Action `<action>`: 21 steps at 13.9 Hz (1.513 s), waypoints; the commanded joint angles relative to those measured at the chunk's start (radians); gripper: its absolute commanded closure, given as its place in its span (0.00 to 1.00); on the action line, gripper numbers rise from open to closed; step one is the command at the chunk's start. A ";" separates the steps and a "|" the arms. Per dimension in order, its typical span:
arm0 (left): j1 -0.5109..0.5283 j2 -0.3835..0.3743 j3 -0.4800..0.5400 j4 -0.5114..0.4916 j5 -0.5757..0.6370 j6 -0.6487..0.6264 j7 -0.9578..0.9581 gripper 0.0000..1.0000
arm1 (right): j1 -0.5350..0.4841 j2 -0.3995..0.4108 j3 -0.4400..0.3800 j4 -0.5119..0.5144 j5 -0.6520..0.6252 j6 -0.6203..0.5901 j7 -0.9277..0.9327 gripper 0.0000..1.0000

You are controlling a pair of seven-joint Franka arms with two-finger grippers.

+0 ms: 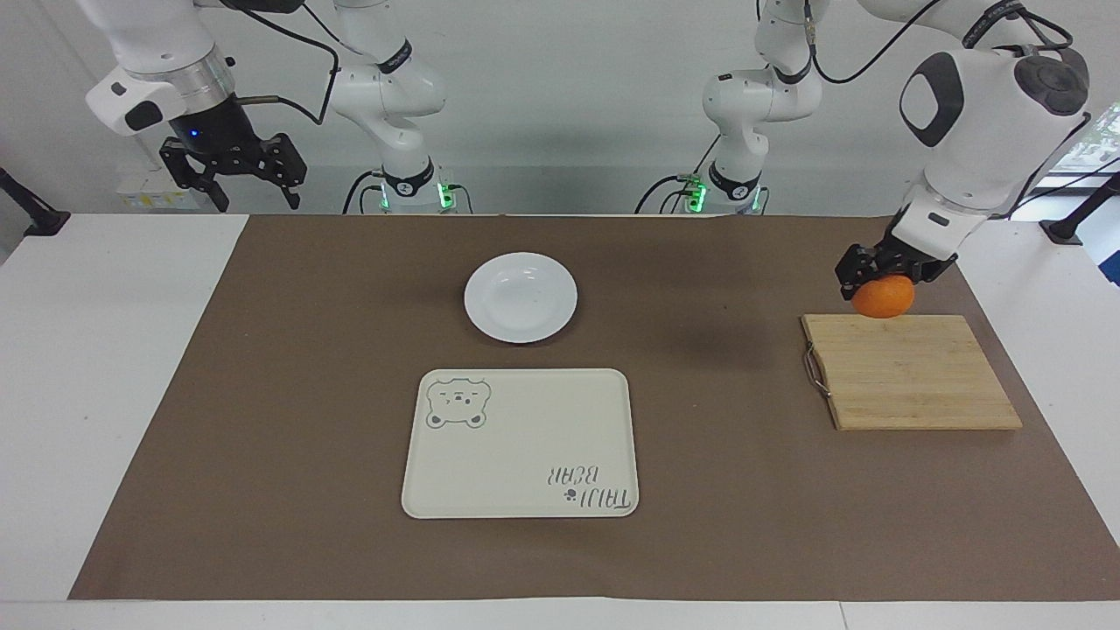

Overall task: Place orange and plate with both arms
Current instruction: 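Carry the orange over the white plate and lower it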

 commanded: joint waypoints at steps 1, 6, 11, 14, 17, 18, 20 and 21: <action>-0.108 -0.006 0.015 -0.021 0.008 0.034 -0.130 1.00 | -0.007 -0.023 0.006 -0.024 0.000 0.008 0.009 0.00; -0.312 0.061 0.014 -0.062 -0.015 0.166 -0.350 1.00 | -0.007 -0.023 0.006 -0.024 0.000 -0.007 0.007 0.00; -0.518 0.155 0.012 -0.128 -0.041 0.399 -0.573 1.00 | -0.003 -0.025 0.007 -0.029 0.000 0.003 0.009 0.00; -0.592 0.182 0.012 -0.165 -0.041 0.482 -0.639 1.00 | 0.000 -0.026 0.007 -0.052 0.000 0.058 0.009 0.00; -0.655 0.242 0.015 -0.173 -0.038 0.534 -0.702 1.00 | 0.000 -0.034 0.007 -0.063 0.000 0.068 0.009 0.00; -0.661 0.273 0.015 -0.173 -0.033 0.564 -0.725 1.00 | -0.001 -0.037 0.007 -0.073 0.000 0.068 0.010 0.00; -0.690 0.305 0.015 -0.177 -0.033 0.607 -0.753 1.00 | -0.003 -0.037 0.007 -0.076 0.000 0.075 0.010 0.00; -0.690 0.307 0.015 -0.176 -0.030 0.615 -0.753 1.00 | -0.003 -0.037 0.006 -0.078 0.000 0.088 0.010 0.00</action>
